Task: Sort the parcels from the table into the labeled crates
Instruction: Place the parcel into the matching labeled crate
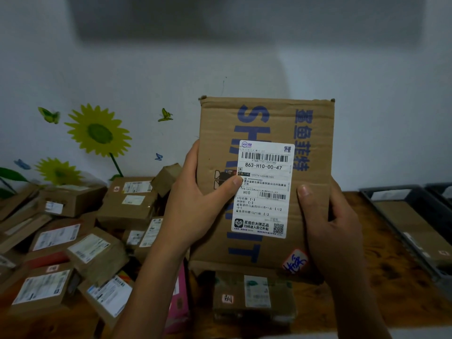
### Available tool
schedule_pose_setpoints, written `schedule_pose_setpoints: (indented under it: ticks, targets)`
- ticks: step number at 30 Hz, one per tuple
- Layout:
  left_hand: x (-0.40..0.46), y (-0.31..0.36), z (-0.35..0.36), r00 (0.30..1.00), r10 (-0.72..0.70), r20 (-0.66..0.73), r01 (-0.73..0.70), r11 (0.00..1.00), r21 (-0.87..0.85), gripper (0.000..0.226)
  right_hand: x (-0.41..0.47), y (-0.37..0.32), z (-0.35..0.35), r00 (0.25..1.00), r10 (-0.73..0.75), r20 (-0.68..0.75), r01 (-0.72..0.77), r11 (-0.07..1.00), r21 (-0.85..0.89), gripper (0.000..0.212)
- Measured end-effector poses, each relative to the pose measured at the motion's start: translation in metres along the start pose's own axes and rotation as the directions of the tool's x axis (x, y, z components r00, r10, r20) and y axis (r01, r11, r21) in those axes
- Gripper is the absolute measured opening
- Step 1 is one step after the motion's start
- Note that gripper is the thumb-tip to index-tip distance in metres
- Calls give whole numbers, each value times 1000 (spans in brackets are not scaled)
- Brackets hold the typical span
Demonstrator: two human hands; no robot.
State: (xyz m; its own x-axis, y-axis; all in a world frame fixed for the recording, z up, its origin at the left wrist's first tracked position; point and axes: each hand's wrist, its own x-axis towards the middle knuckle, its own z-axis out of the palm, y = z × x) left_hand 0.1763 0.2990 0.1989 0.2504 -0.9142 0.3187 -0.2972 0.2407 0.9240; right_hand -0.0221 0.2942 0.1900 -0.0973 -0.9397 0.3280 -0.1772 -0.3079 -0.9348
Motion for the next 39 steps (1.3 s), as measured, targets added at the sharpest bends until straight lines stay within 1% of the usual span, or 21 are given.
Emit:
schedule_pose_setpoints:
  ticks: [6,9,15,17,20,23,29,31,34,37,39]
  targets:
    - [2,0,-3,999,11,32,-10,1000,-20,76,3,0,2,1000,-7,-11,7,1000,-26,29]
    - [1,-1,-4,998,16,53,-15,1000,-26,79,4,1,2,1000,2,-8,-2,1000,-8,29]
    - [0,0,-8,992,11,126,-9,1000,-14,96,6,2,0,1000,-3,-19,3,1000,-2,28]
    - [1,0,-10,987,-1,162,2,1000,-7,102,7,2,0,1000,-6,-28,6,1000,-9,25]
    - [1,-1,-12,979,-12,203,9,1000,15,109,8,6,-1,1000,3,-30,-3,1000,-14,13]
    - [2,-3,-14,973,-16,232,6,999,45,118,9,8,-1,1000,7,-25,-7,999,-32,15]
    - [3,-5,-16,954,-23,299,4,998,65,125,9,14,-1,999,10,-34,-12,998,-62,26]
    - [3,-7,-16,955,-28,294,5,997,80,126,9,14,-1,999,11,-35,-14,997,-79,28]
    - [2,-11,-16,969,-46,242,21,994,105,127,9,14,1,999,25,-27,-27,997,-70,29]
    - [1,-17,-12,988,-44,149,31,996,83,114,9,16,3,999,30,-22,-31,998,-51,34]
    - [0,-20,-8,997,-52,60,49,997,53,105,7,16,7,1000,29,-6,-29,998,-50,42]
